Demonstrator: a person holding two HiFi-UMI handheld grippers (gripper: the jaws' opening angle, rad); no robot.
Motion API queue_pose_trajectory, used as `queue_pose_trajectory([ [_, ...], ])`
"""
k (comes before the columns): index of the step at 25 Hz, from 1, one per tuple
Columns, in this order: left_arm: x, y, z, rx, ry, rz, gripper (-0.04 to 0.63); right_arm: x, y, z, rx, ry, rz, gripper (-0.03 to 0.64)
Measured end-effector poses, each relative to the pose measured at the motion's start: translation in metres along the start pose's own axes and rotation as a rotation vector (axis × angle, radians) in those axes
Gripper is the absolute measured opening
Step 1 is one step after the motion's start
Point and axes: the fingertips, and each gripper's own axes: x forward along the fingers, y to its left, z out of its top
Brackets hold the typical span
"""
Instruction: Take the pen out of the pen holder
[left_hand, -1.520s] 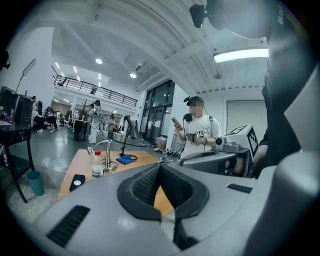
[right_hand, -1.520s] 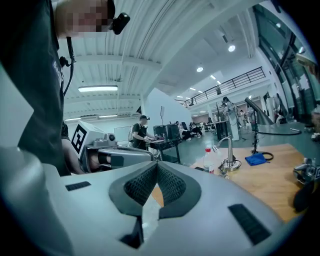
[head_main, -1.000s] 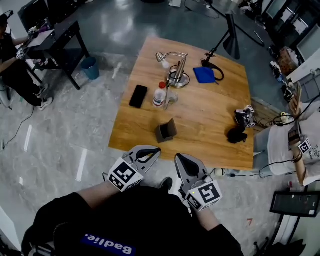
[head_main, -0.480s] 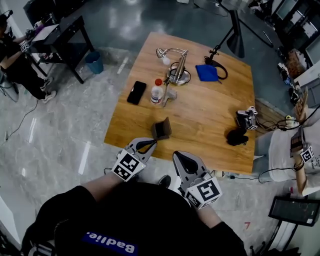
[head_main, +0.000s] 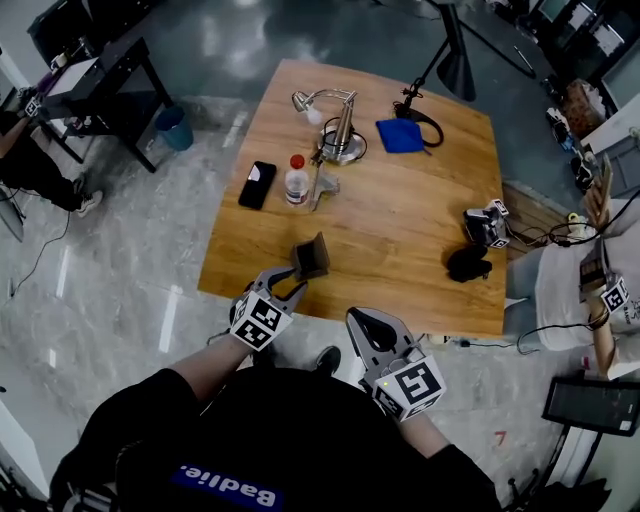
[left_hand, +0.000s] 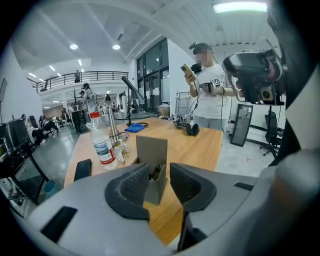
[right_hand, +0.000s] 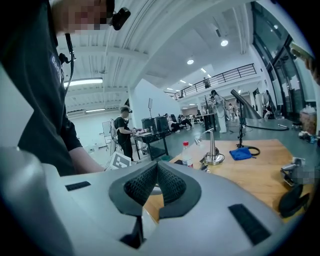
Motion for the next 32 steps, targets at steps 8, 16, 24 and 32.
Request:
queue_pose_trajectory([
  [8,0.025,-0.001,-0.011,0.023,0.056,-0.005,0.121,-0.008,-0.009,-0.006,-0.014,-0.026,-0.024,0.006],
  [16,0.033,0.005,-0.015,0.05,0.084,0.018,0.067,-0.011,-0.011,-0.01,0.005,-0.015,-0.036,0.006],
  [24,0.011,0.014,0.002,0.062,0.055,0.031,0.054,-0.008,-0.009,-0.004,0.012,-0.008,-0.021,0.006],
  [32,-0.037,0.013,0.032,0.037,-0.034,0.049,0.052,0.003,0.0,-0.002,0.028,-0.02,0.015,0.006],
])
